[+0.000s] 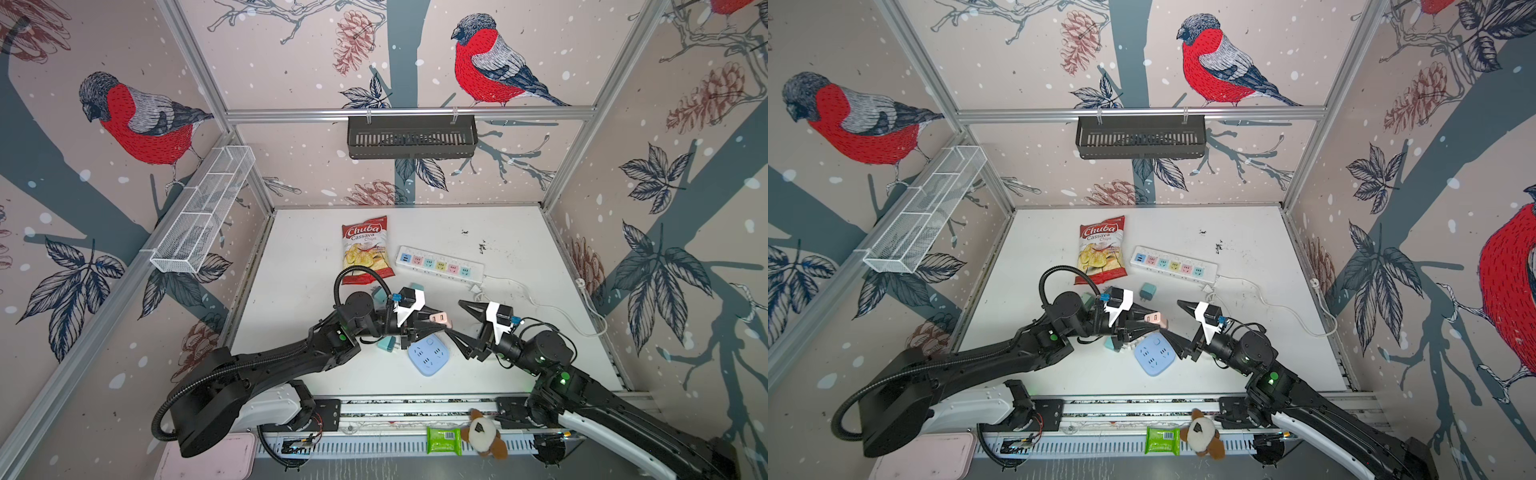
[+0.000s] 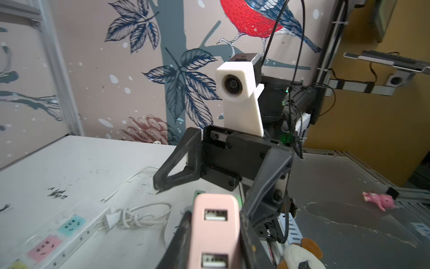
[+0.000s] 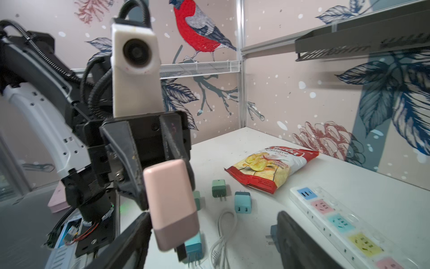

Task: Insert the plug
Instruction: 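Open the right gripper and withdraw it while the left gripper holds the charger, then carry the pink charger with the left gripper toward the light-blue socket cube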

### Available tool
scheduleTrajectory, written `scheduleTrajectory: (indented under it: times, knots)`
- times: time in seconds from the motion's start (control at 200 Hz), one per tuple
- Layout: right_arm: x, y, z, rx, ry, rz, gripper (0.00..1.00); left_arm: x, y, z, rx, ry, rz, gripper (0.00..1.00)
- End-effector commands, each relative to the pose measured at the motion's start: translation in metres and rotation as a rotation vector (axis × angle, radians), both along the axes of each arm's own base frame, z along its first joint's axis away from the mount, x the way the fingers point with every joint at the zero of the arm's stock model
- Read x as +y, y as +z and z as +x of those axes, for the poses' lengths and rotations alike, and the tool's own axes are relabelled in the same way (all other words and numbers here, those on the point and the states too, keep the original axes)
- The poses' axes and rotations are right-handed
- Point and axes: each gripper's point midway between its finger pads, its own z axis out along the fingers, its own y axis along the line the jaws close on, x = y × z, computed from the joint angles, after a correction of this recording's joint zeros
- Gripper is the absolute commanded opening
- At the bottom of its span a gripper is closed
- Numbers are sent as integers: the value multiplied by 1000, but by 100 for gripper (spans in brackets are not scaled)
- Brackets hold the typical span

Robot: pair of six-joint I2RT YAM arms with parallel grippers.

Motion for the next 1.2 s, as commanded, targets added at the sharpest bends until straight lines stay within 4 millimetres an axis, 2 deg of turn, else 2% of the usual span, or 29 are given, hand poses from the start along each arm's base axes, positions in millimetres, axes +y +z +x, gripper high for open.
scheduleTrajectory:
  times: [0.0,0.185,0.25,0.315,0.555,0.695,0.786,0.816,0.936,1.196]
  knots:
    - [-15,0,20,42,-140,40,89,14,5,25,1,192,-39,0]
    - [-37,-11,41,80,-306,62,95,47,2,63,45,496,-77,0]
    - [-52,-15,53,95,-409,77,100,55,1,72,58,567,-83,0]
    - [-69,-19,66,103,-526,90,100,62,-1,79,76,621,-87,0]
    - [-137,-35,111,136,-879,81,100,66,-7,89,114,678,-66,0]
    - [-163,-57,129,233,-915,122,100,68,-14,104,218,757,-15,0]
    - [-181,-80,135,295,-962,141,100,71,-20,111,341,813,27,0]
    - [-189,-82,135,294,-981,177,100,73,-23,114,388,838,36,0]
    - [-184,-85,140,321,-951,145,100,72,-34,107,446,813,89,0]
    - [-166,-86,136,297,-885,105,100,64,-55,80,365,746,234,0]
